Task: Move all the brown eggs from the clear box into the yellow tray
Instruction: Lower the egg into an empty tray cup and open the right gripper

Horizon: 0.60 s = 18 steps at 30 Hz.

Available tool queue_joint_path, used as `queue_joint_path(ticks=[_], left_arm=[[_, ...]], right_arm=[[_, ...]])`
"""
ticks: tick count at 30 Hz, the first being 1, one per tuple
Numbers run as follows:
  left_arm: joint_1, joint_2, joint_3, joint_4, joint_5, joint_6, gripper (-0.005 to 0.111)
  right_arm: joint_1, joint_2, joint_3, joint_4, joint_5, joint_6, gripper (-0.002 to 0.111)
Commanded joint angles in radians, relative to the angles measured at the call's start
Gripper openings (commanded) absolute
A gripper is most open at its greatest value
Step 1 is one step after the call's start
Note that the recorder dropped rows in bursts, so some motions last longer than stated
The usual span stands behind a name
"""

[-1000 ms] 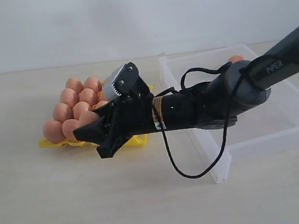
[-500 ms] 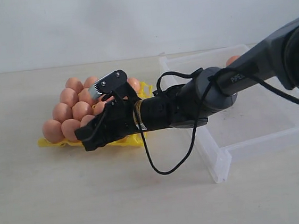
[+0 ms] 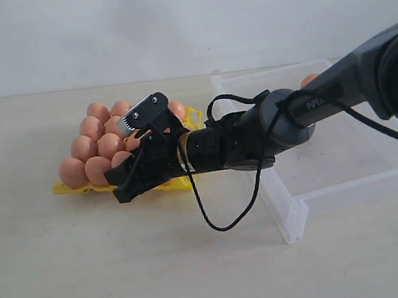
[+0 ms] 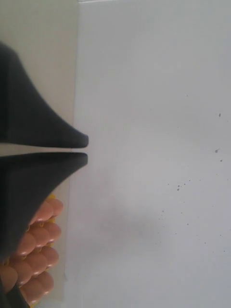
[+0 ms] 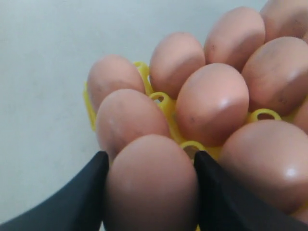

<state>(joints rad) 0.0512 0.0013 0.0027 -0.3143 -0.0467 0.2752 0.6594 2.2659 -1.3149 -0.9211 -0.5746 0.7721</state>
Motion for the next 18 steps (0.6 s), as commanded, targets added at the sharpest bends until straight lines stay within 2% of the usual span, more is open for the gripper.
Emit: queue_joint_path(ticks=[1, 10, 18], left_arm=[[-0.004, -0.001, -0.003, -0.005, -0.006, 0.003, 0.004], [-0.004, -0.001, -0.003, -0.005, -0.006, 0.003, 0.004], [-0.004, -0.001, -0.003, -0.005, -0.006, 0.003, 0.004]], right_arm=[[0.0, -0.001, -0.004, 0.082, 0.047, -0.027, 0.0], [0.0, -0.001, -0.004, 0.111, 0.047, -0.058, 0.0], [0.0, -0.001, -0.004, 0.248, 0.085, -0.209, 0.0]])
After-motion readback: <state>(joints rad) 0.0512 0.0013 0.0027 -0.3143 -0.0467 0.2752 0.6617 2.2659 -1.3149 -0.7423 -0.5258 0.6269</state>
